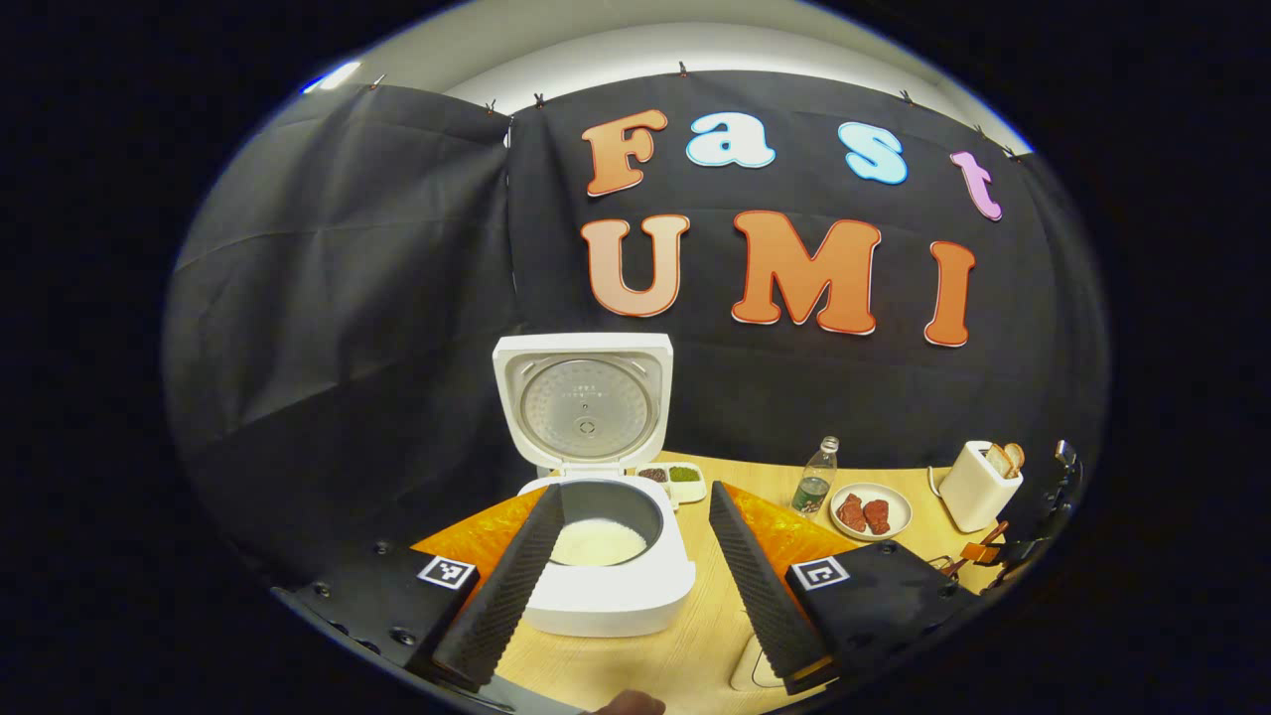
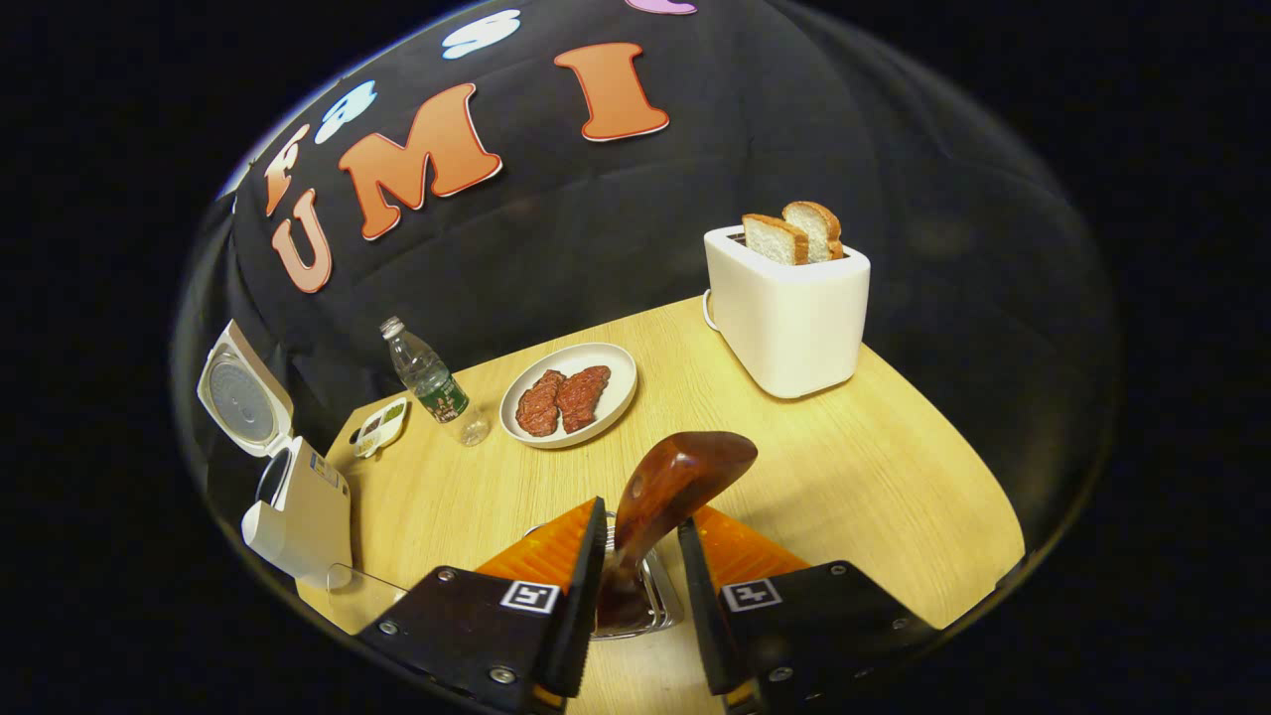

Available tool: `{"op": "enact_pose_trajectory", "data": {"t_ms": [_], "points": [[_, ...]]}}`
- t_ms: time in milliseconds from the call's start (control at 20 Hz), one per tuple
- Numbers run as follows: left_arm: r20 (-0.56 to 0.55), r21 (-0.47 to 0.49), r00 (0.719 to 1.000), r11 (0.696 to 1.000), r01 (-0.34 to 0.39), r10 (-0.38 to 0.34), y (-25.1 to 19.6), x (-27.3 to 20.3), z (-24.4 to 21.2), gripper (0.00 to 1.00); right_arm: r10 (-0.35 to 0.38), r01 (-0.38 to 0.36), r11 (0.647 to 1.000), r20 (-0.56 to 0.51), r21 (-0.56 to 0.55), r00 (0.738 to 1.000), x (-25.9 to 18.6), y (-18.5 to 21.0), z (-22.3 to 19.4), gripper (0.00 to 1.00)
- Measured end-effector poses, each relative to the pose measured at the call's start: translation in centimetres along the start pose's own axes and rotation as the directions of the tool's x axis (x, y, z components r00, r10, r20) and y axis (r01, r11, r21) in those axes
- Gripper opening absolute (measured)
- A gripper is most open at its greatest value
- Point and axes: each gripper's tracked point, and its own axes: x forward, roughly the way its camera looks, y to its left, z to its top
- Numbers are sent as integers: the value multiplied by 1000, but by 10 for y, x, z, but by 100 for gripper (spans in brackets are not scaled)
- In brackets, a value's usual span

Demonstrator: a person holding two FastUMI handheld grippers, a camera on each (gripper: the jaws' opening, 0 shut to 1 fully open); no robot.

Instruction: Close the left gripper, press the button to open the rice cooker; take a wooden spoon from the chopstick holder with the right hand, scoop a spoonful of rice and pour it into the rice cooker, then put the wooden spoon back into the chopstick holder.

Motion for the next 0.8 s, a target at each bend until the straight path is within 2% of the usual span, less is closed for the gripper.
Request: {"op": "enact_pose_trajectory", "data": {"t_ms": [50,100,150,200,300,450,650,800], "points": [[-8,0,1000,1000,-7,7,1,-3,-4,99,6,-6,1000,5,15,1000,2,2,1,40],[-18,-1,1000,1000,-14,14,0,-5,-8,100,22,-22,999,3,25,1000,2,4,-1,24],[-30,-4,999,1000,-17,17,-1,-8,-14,100,33,-33,999,-1,42,999,3,8,0,24],[-42,-8,999,1000,-15,14,-4,-8,-19,100,28,-28,998,-1,51,1000,2,6,0,19],[-62,-16,998,1000,-1,0,-10,-10,-28,100,36,-36,998,-3,58,999,-1,9,0,15],[-60,-8,997,999,42,-42,-16,-3,-28,100,4,-5,998,15,64,1000,-10,10,2,10],[-32,23,993,993,113,-113,-16,16,-16,100,-45,31,992,117,123,992,-36,17,27,7],[-14,60,988,986,156,-156,-11,34,-9,100,-88,64,990,206,123,975,-69,26,48,6]]}}
